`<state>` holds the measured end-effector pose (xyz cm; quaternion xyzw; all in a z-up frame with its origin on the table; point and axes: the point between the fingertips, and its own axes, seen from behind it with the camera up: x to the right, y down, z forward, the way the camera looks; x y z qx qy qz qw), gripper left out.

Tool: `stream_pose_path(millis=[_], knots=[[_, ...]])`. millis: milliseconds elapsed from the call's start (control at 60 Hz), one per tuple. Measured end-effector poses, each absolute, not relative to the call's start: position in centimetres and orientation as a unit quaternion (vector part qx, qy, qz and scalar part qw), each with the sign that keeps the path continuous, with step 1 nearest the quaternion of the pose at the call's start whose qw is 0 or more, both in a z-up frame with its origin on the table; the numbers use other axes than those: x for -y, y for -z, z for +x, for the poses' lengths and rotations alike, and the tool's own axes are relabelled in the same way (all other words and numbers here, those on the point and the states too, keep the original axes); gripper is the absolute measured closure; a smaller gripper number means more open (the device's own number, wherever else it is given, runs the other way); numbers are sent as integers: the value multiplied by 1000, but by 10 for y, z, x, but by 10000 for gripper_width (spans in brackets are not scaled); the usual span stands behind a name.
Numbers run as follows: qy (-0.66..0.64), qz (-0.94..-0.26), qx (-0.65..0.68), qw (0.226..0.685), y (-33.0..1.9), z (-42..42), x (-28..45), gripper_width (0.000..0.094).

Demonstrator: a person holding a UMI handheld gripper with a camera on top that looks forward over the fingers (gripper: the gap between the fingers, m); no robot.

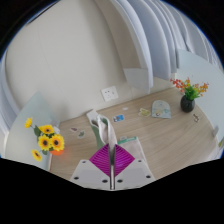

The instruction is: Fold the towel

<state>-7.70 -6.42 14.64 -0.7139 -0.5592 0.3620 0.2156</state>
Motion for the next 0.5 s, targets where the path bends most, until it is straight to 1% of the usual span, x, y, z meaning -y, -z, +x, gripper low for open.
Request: stream_pose_path(millis=[83,150,283,333,400,417,450,467,483,500], knots=[[-328,-725,562,224,-109,-78,20,908],[-309,-728,569,224,-79,-78,-3,908],[-274,-721,600,212,-30,-75,-15,903],[-263,-717,607,217,-19,-73,-18,861],[-260,-715,611,220,-14,-72,-20,767],[-259,-715,611,221,-14,-72,-20,730],[-258,-712,613,227,-18,-72,-23,601],[-257,-709,615,232,-20,-73,-24,512],[-253,-705,618,239,-22,-73,-26,403],[-248,-701,621,246,-24,-72,-28,344]])
